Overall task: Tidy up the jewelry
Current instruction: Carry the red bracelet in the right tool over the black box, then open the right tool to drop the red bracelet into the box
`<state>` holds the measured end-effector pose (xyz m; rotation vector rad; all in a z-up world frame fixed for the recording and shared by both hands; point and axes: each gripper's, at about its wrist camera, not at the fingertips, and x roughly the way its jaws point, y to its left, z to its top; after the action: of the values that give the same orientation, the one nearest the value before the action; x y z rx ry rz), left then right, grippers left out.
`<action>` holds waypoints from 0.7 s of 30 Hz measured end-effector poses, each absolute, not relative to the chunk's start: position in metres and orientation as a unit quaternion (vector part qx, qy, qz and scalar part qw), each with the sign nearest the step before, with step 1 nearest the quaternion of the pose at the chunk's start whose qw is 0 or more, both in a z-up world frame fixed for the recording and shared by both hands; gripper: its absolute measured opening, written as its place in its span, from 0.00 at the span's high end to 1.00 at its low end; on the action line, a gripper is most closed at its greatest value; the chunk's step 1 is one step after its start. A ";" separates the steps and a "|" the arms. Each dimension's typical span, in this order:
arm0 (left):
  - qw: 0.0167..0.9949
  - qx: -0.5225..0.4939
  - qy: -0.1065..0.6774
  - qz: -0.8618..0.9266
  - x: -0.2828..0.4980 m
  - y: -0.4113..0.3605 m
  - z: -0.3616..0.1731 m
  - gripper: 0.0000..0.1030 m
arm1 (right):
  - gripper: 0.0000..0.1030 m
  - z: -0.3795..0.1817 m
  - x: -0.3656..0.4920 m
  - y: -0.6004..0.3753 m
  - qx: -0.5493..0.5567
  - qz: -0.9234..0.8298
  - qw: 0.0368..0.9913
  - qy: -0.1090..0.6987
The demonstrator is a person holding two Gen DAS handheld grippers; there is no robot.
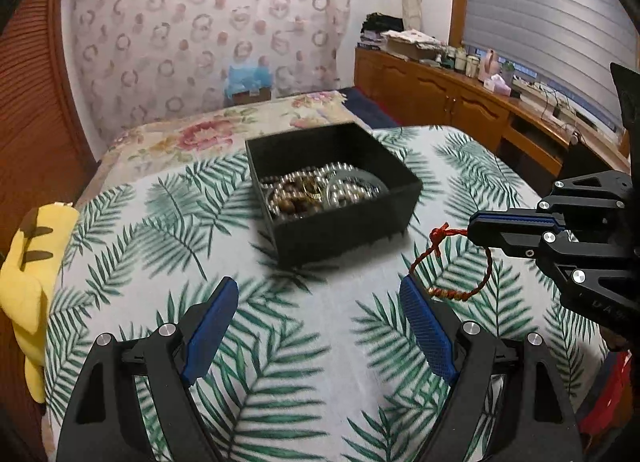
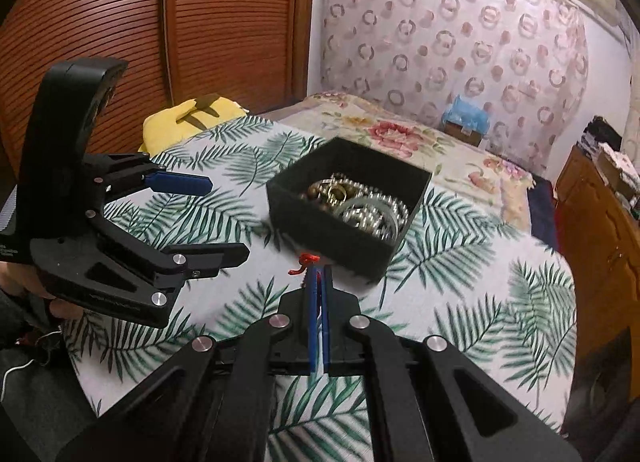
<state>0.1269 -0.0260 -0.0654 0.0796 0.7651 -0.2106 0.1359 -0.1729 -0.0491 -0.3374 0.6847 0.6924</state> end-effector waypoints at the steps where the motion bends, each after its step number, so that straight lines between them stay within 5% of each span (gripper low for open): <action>1: 0.922 0.039 0.371 -0.102 0.129 -0.025 -0.064 0.23 | 0.98 -0.047 0.139 -0.172 -0.164 0.331 0.870 0.325; 21: 0.930 0.023 0.359 -0.080 0.180 -0.006 -0.049 0.23 | 0.97 -0.015 0.224 -0.135 -0.140 0.363 0.873 0.294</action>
<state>0.1800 -0.0059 -0.0487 0.0467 0.7347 -0.1641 0.2238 -0.1348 -0.0145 -0.2933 0.6142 0.7579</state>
